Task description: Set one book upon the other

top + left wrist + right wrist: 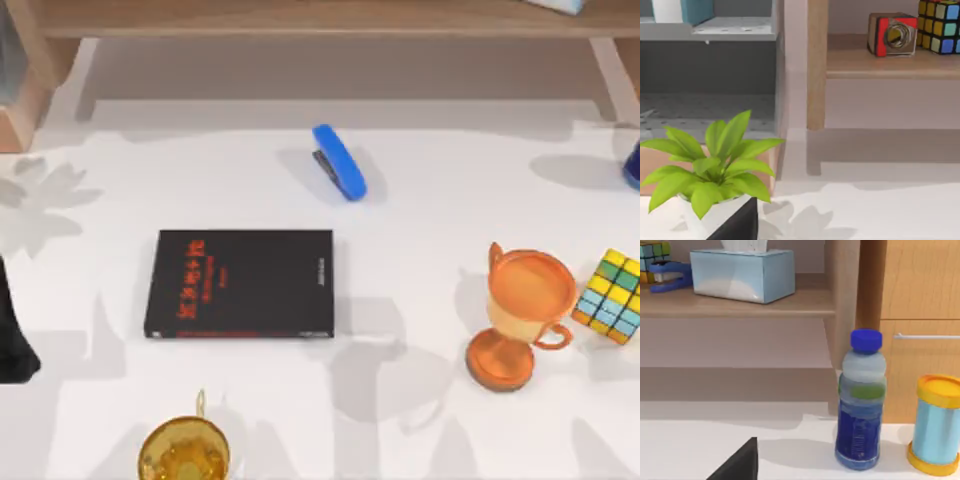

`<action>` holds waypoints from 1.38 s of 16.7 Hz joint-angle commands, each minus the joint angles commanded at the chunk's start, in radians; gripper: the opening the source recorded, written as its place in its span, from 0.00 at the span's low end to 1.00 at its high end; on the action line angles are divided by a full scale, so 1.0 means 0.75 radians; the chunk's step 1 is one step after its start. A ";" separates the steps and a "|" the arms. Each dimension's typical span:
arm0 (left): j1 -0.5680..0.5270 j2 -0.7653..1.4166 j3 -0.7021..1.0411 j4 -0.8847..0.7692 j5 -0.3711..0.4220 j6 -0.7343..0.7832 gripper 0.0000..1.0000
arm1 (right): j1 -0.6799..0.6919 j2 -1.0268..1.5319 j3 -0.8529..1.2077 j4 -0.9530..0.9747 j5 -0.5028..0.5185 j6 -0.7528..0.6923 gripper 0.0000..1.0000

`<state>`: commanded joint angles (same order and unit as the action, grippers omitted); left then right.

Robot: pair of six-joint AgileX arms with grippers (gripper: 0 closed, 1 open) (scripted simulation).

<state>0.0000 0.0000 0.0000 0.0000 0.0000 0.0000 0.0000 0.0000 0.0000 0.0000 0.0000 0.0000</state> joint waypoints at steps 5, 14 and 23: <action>0.027 0.083 0.080 0.037 0.019 0.000 1.00 | 0.000 0.000 0.000 0.000 0.000 0.000 1.00; 0.228 1.024 0.779 0.323 0.237 -0.005 1.00 | 0.000 0.000 0.000 0.000 0.000 0.000 1.00; 0.453 2.255 1.599 0.649 0.506 -0.006 1.00 | 0.000 0.000 0.000 0.000 0.000 0.000 1.00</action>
<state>0.3398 1.6915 1.1990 0.4865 0.3794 -0.0042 0.0000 0.0000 0.0000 0.0000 0.0000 0.0000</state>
